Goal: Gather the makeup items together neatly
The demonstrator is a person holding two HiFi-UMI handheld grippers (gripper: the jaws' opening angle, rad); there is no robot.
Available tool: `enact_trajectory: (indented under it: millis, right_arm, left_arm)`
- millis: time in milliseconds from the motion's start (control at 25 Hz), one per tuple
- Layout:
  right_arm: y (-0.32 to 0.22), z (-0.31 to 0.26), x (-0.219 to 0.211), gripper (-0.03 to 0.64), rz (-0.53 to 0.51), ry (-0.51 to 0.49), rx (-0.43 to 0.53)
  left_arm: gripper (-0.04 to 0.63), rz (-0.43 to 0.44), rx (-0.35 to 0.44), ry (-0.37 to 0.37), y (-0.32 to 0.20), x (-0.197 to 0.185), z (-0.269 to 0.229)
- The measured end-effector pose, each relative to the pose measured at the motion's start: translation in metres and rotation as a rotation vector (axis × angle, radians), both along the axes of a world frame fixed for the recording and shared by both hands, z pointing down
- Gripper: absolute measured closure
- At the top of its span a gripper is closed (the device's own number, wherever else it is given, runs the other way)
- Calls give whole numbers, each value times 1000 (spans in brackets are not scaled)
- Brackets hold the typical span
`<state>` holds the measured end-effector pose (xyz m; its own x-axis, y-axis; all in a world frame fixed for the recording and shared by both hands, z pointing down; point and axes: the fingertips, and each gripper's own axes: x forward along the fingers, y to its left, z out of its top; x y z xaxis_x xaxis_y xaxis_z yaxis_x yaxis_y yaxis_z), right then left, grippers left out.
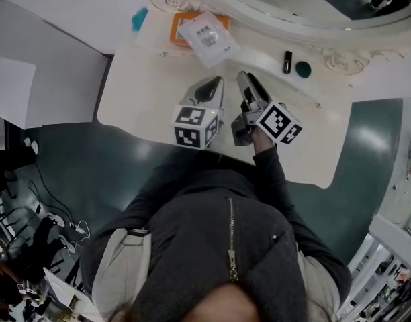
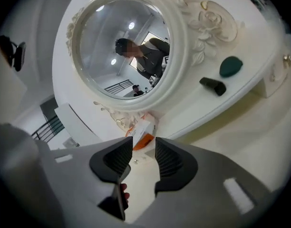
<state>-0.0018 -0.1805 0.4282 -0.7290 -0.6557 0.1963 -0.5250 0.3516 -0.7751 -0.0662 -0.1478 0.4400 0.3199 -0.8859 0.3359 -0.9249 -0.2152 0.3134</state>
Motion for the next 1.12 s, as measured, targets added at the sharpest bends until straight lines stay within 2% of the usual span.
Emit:
enact_trajectory:
  millis: [200,360,520,640,800,920,1040,1120]
  right_arm:
    - [-13,5,-31,458,-36,-89,-55]
    - [-26,14,-46,457,-20,-181,-136]
    - [-36,15,-57,459,-13,-240,-166]
    - [-40,11,-63,493,-28,-222,-138]
    - [-43,13,-68,531,-31,-249,-160]
    - [-47,17,-68,597,-6,-261,-179]
    - [-48,14,-70,612,1,-337,-193]
    - [-48,13,-69,612,-3,-343,-188]
  left_arm:
    - [586,-78,2,3,3,-34,3]
    - [586,-121,-5,10,4,-53,6]
    - [586,-159,-16,15,7,-69,8]
    - [586,-185,-16,19,7,-78,9]
    - [586,-197,-22,21,8,-82,10]
    - [586,-196,-26,25,7,-82,12]
    - [586,-195,-29,22,7,-81,12]
    - [586,-192,-28,22,8,-79,12]
